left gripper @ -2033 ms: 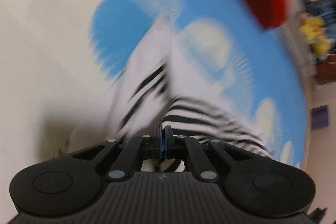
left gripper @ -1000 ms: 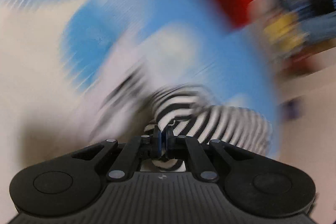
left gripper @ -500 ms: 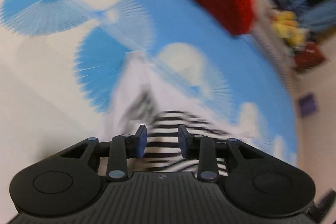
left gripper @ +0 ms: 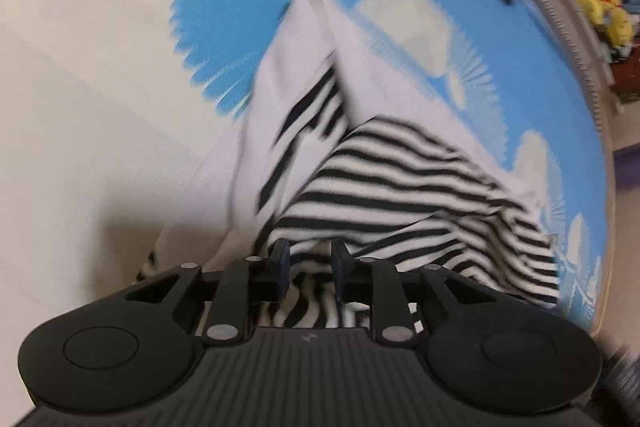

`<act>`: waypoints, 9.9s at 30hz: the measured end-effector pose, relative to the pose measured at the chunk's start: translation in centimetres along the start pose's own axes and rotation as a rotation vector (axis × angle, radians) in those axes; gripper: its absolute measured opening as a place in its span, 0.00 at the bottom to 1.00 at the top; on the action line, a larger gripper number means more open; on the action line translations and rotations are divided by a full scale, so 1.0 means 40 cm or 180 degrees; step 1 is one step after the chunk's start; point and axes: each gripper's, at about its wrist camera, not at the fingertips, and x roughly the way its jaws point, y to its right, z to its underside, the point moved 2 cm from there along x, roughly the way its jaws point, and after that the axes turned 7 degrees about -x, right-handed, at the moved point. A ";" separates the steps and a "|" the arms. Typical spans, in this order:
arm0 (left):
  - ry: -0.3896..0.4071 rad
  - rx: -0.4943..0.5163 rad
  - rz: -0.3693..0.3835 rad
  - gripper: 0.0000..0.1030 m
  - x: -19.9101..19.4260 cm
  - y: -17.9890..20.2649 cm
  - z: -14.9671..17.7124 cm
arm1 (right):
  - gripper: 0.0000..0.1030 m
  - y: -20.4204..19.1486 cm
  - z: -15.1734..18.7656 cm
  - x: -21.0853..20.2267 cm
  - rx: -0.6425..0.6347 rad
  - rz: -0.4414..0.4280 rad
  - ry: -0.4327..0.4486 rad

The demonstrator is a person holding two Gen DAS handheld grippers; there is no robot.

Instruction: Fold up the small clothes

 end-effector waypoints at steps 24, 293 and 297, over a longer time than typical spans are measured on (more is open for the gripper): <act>0.0216 0.0760 -0.0127 0.34 -0.033 0.069 0.026 | 0.43 0.090 0.011 -0.002 -0.0492 0.1466 -0.0653; 0.0761 0.0872 -0.0388 0.41 -0.180 -0.239 0.093 | 0.36 0.175 0.151 -0.281 -0.0214 0.2071 0.0428; 0.0514 0.0708 -0.0241 0.41 -0.255 -0.275 0.125 | 0.36 0.133 0.175 -0.380 -0.0276 0.1938 0.0355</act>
